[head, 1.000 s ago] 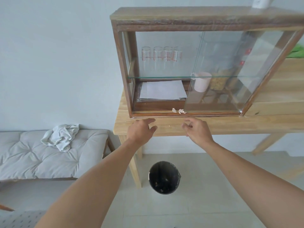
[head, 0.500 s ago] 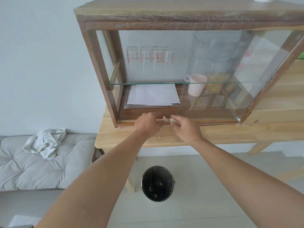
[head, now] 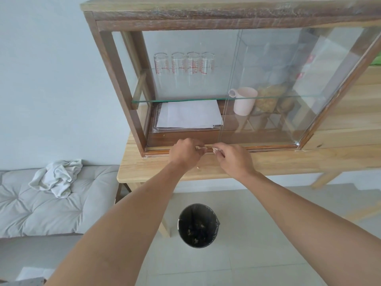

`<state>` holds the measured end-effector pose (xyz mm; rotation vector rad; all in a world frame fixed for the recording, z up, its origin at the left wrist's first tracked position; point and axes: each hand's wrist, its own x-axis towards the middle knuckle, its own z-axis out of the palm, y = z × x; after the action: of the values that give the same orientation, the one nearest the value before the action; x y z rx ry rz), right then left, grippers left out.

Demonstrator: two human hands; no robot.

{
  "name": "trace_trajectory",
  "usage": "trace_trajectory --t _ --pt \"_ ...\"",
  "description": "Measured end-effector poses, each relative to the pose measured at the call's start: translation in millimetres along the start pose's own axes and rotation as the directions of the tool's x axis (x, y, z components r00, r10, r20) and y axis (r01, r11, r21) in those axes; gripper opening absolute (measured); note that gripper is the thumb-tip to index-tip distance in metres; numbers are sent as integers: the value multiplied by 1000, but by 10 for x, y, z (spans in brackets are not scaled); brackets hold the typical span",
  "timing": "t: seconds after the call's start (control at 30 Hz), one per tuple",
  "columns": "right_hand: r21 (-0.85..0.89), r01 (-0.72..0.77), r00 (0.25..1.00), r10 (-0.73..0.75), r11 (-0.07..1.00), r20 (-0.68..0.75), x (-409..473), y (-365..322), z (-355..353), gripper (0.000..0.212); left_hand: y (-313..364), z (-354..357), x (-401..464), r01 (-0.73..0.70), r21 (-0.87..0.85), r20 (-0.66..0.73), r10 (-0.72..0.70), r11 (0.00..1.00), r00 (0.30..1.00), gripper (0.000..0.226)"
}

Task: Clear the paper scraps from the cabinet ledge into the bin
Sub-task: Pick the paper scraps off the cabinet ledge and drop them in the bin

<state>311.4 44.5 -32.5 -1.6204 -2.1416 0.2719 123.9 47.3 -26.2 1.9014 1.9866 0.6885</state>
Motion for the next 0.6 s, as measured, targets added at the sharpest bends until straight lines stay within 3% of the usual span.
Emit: trace_trajectory --t 0.17,0.6 --pt "17 -16 1000 16 1000 27 -230 -93 -86 16 -97 -139 -281 -23 -12 1 23 1000 1000 19" --pt "13 7 984 -9 1000 180 -983 -248 -3 22 -428 -259 -1235 31 19 100 -32 999 994 23"
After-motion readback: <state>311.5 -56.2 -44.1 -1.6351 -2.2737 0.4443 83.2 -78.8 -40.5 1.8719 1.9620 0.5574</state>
